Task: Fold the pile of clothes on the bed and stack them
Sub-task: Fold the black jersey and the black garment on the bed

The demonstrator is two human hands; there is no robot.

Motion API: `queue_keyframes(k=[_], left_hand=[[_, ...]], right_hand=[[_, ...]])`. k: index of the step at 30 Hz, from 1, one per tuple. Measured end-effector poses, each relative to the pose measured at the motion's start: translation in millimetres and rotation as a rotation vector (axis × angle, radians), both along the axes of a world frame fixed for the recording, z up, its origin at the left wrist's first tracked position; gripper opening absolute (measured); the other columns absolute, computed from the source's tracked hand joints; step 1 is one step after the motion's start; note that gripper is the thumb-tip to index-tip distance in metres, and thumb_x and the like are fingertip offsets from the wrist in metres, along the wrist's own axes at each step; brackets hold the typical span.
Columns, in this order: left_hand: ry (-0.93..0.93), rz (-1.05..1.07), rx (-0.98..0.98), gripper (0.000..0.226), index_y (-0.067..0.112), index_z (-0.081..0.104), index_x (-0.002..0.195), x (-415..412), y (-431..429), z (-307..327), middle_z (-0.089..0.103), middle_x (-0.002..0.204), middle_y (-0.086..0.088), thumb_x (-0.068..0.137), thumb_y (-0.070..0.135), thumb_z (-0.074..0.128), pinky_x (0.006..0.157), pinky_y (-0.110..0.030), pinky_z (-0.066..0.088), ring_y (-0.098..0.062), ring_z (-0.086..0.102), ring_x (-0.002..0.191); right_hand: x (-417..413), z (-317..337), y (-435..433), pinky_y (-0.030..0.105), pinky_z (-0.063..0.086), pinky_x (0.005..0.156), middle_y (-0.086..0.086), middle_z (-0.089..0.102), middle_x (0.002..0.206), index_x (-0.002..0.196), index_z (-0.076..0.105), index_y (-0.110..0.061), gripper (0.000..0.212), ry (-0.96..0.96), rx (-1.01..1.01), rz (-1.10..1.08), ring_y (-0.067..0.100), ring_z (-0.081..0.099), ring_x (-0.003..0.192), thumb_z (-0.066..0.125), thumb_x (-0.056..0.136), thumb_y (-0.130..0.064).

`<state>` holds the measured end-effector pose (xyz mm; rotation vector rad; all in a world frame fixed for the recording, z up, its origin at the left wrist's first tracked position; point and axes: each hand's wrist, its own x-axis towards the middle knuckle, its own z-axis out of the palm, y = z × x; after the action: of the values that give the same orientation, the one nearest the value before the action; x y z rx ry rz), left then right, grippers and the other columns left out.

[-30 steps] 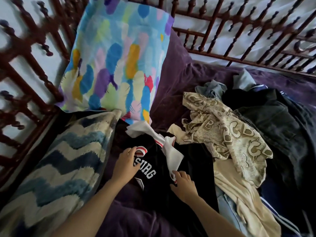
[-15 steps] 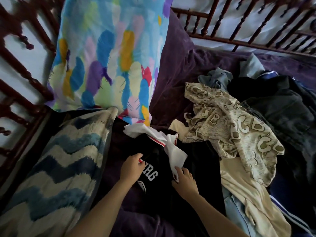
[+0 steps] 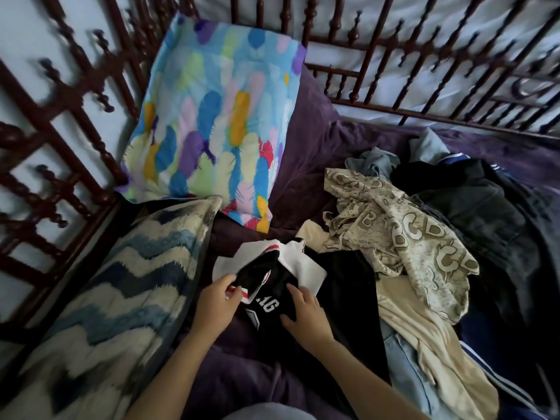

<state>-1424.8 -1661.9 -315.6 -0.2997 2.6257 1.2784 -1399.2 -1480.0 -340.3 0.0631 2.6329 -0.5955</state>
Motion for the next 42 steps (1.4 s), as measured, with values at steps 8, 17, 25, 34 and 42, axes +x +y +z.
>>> queue_keyframes(k=[8,17,25,34,42], left_hand=[[0.268,-0.033,0.014,0.031,-0.005,0.06,0.116,6,7,94,0.065,0.101,-0.023,0.087,0.008,0.06,0.074,-0.025,0.036,-0.024,0.056,0.084],[0.514,-0.054,-0.005,0.018,0.017,0.05,0.067,20,15,165,0.051,0.074,-0.002,0.082,0.017,0.06,0.068,-0.029,0.034,-0.019,0.046,0.074],[0.637,0.097,-0.058,0.038,0.01,0.034,0.054,14,1,211,0.032,0.051,-0.003,0.081,0.016,0.059,0.051,-0.033,0.023,-0.025,0.038,0.057],[0.521,-0.454,0.377,0.108,0.04,0.023,0.133,22,-17,233,0.051,0.124,0.019,0.044,0.068,0.078,0.096,-0.012,0.039,0.01,0.049,0.115],[0.722,-0.428,0.271,0.048,0.057,0.063,0.093,34,2,219,0.063,0.094,0.037,0.08,0.012,0.072,0.078,-0.004,0.041,0.018,0.055,0.091]], right_hand=[[-5,78,-27,0.029,0.027,0.108,0.005,0.027,0.15,0.146,0.026,-0.021,0.069,0.395,-0.161,0.09,0.022,0.027,0.138,0.059,0.087,-0.031],[14,119,-32,0.035,0.043,0.088,0.009,0.06,0.113,0.101,0.063,-0.005,0.052,0.559,-0.287,0.034,0.03,0.054,0.106,0.04,0.074,-0.044],[7,204,-10,0.02,0.034,0.06,-0.013,0.047,0.064,0.073,0.046,-0.025,0.022,0.572,-0.457,0.058,0.003,0.042,0.059,0.058,0.084,-0.011],[16,289,9,0.01,0.034,0.056,-0.016,0.046,0.065,0.072,0.047,-0.029,0.025,0.737,-0.386,0.269,-0.003,0.045,0.058,0.06,0.089,-0.016],[20,288,21,0.014,0.031,0.055,-0.008,0.046,0.064,0.069,0.045,-0.025,0.028,0.71,-0.491,0.18,0.004,0.04,0.058,0.059,0.09,-0.013]])
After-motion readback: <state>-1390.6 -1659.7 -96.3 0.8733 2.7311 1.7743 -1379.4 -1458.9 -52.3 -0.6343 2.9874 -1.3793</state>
